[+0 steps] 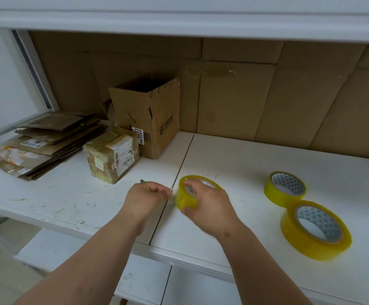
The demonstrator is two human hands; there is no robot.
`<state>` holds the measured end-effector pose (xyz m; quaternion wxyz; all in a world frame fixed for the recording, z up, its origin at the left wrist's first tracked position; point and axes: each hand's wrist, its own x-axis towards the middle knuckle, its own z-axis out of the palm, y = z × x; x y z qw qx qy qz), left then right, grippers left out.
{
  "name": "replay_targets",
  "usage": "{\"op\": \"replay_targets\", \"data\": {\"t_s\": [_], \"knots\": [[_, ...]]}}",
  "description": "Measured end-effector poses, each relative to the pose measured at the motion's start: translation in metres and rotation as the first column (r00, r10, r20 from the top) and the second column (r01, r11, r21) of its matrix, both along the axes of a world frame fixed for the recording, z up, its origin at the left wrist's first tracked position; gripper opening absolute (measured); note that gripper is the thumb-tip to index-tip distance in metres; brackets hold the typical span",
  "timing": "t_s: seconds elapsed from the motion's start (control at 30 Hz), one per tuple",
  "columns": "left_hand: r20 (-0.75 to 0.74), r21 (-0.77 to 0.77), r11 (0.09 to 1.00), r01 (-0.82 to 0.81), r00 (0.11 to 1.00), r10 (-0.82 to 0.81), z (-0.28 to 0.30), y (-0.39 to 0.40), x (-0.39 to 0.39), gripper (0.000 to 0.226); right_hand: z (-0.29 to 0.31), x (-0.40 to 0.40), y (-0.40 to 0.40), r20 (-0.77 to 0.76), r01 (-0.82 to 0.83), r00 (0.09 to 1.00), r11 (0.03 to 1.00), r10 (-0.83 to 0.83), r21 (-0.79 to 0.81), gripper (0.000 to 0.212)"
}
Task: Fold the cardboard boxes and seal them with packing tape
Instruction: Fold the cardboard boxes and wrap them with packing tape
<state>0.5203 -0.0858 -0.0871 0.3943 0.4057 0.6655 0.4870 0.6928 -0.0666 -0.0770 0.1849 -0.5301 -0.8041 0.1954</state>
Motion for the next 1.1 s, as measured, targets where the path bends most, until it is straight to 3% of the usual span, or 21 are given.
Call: {"op": "replay_targets", "data": {"t_s": [0.1,0.2,0.33,0.43,0.53,0.7,0.83,0.97,1.1], "knots": [[-0.007,-0.027,1.0,0.008,1.0,-0.009,-0.007,-0.001,-0.008,0.023,-0.005,-0.003,-0.001,0.177,-0.052,0.982,0.997,0.06,-0.049,0.066],[-0.018,-0.007,0.998,-0.06,0.998,0.06,-0.009,0.0,-0.02,0.02,-0.003,-0.009,0.002,0.222,-0.056,0.973,0.996,0.069,-0.063,0.052],[-0.215,0.156,0.948,-0.279,0.927,0.308,-0.004,0.002,-0.048,0.012,0.002,-0.032,0.015,0.08,0.041,0.996,0.994,-0.049,0.096,0.035],[-0.309,0.225,0.895,-0.385,0.843,0.44,-0.003,0.005,-0.075,0.036,0.001,-0.058,0.024,-0.014,0.025,1.0,0.997,-0.024,0.067,0.03],[-0.283,0.259,0.865,-0.43,0.822,0.493,-0.003,0.01,-0.105,0.053,-0.004,-0.088,0.031,-0.037,-0.032,0.999,0.999,0.032,0.011,0.034],[-0.369,0.308,0.917,-0.255,0.856,0.362,-0.004,0.024,-0.152,0.066,-0.005,-0.144,0.048,-0.091,-0.074,0.993,0.997,0.075,0.017,0.048],[-0.444,0.245,0.967,-0.064,0.879,0.171,-0.003,0.042,-0.186,0.063,0.001,-0.184,0.065,-0.181,-0.063,0.981,0.997,0.071,0.049,0.058],[-0.392,0.231,0.973,0.015,0.917,0.079,-0.004,0.053,-0.205,0.053,-0.003,-0.211,0.075,-0.126,-0.072,0.989,0.994,0.082,0.078,0.057],[-0.406,0.26,0.964,0.059,0.912,0.053,-0.01,0.055,-0.224,0.055,-0.013,-0.22,0.072,-0.171,-0.034,0.983,0.975,0.073,0.219,0.048]]}}
